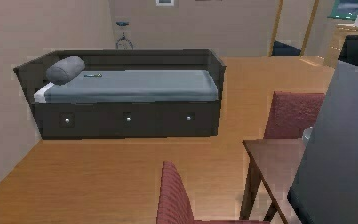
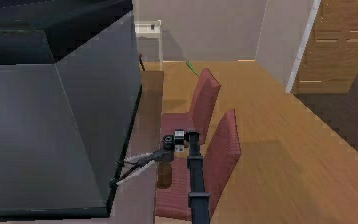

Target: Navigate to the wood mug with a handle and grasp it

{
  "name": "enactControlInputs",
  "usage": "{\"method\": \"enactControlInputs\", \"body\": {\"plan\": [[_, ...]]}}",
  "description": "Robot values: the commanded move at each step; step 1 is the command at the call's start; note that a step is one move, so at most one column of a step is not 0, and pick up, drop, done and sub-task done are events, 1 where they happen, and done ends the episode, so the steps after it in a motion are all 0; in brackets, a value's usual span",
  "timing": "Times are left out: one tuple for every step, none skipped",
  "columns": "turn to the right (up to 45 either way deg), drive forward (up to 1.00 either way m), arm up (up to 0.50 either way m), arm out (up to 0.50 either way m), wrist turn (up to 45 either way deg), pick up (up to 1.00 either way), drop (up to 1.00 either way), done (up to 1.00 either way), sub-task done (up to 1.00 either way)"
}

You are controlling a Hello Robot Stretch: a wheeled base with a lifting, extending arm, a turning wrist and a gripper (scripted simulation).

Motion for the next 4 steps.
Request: {"method": "enactControlInputs", "body": {"plan": [[0.0,0.0,0.0,0.0,45.0,0.0,0.0,0.0,0.0],[0.0,0.0,0.0,0.0,27.0,0.0,0.0,0.0,0.0],[0.0,0.0,-0.3,0.0,0.0,0.0,0.0,0.0,0.0],[0.0,0.0,0.0,0.0,0.0,1.0,0.0,0.0,0.0]]}}
